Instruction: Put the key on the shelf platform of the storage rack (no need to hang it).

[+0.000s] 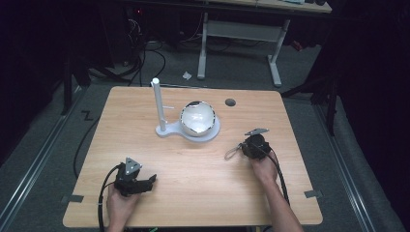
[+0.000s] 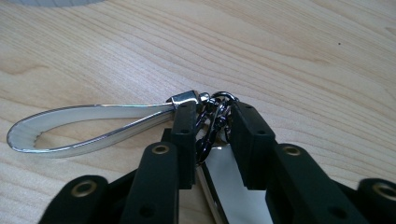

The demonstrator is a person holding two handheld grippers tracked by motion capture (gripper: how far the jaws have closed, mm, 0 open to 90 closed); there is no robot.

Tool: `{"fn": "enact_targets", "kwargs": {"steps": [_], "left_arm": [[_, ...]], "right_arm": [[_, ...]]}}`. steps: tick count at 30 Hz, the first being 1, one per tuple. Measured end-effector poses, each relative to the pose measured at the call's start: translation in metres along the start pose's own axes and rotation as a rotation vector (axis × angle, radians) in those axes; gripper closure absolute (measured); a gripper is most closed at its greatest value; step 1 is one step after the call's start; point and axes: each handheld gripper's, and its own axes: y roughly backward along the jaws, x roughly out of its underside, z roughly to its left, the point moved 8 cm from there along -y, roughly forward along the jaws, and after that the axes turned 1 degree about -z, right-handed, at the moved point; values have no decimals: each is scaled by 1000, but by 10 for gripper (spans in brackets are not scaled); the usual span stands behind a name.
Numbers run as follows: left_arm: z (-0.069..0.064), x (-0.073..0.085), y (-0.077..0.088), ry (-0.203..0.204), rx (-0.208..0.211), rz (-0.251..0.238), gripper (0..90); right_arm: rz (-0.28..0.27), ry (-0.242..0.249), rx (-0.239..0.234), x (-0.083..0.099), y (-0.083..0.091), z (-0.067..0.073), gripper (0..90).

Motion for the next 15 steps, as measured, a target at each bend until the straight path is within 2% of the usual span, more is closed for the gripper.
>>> {"fn": "enact_targets", "kwargs": {"steps": [2,3,8,15], "left_arm": [[0,0,0,0,0,0,197],[0,0,0,0,0,0,198],[0,0,0,-1,0,1,198],[0,0,0,0,0,0,198]], "right_arm": [[-3,18,1,0,1,1,802],[-5,28,5,0,1,1,810],[-20,14,-8,0,1,1,818],[-71,0,-24,-2,9,2,822]]}}
